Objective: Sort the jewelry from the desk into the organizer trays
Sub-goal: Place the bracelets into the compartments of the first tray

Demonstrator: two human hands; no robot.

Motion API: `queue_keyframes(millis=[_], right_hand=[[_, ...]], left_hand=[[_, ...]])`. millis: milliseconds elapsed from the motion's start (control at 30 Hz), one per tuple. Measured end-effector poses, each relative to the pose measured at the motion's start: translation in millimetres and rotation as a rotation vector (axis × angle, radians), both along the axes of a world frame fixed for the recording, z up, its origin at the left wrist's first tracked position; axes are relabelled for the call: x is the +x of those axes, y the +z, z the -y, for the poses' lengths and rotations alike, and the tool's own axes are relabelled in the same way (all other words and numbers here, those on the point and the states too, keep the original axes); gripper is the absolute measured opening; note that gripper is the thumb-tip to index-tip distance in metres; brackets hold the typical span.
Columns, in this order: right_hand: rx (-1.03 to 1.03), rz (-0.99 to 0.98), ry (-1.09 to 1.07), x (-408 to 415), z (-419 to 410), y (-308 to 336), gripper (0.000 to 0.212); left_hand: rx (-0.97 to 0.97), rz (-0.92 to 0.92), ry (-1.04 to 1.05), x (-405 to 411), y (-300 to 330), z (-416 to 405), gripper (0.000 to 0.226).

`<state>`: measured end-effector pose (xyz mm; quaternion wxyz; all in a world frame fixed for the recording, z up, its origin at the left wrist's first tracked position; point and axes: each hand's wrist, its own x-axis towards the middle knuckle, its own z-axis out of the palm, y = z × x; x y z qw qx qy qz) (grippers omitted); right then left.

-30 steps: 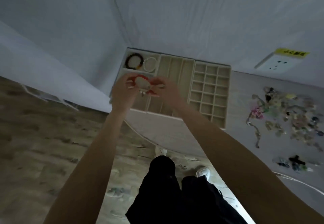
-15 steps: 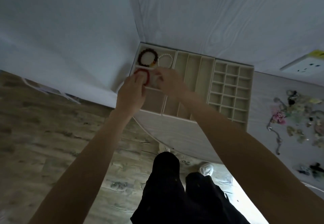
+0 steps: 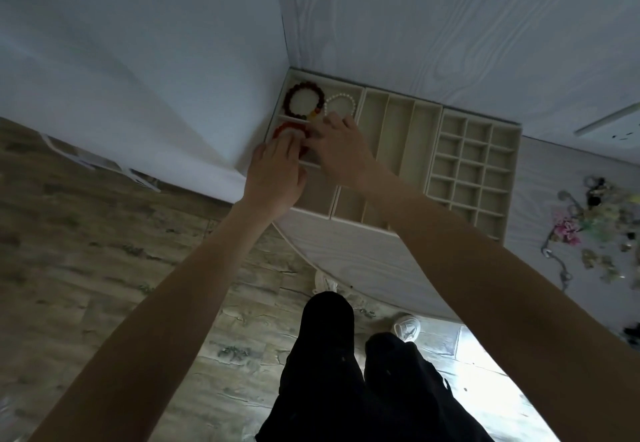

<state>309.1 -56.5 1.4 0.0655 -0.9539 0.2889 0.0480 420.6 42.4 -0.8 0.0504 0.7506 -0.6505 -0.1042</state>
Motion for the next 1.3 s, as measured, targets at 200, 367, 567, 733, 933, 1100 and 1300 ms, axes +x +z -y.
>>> queue_keyframes(millis=[200,367,567,733,933,1100,1300], right_hand=[[0.051,-0.006,-0.029,-2,-4,0,0.038],[0.032,-0.035,-0.02,0,-4,-4,0.043],[0.035,0.041,-0.036,-3,-7,-10,0.046],[0.124,0.34,-0.167,-23,-15,-9,0.045],[0.112,0.248,-0.125,-21,-20,-1,0.036],[0.096,0.152,-0.025,-3,-21,-12,0.037],[0.024,0.156,-0.036,-16,-18,-22,0.032]], left_hand=[[-0.02,0.056,0.063,2,9,-15,0.029],[0.058,0.117,0.036,0,7,-4,0.03],[0.032,0.057,0.022,-1,5,0,0.041],[-0.098,-0.018,0.024,-7,11,-6,0.034],[0.024,-0.109,0.141,-7,13,2,0.041],[0.128,-0.062,0.2,-6,15,6,0.05],[0.157,-0.034,0.16,0,10,2,0.053]])
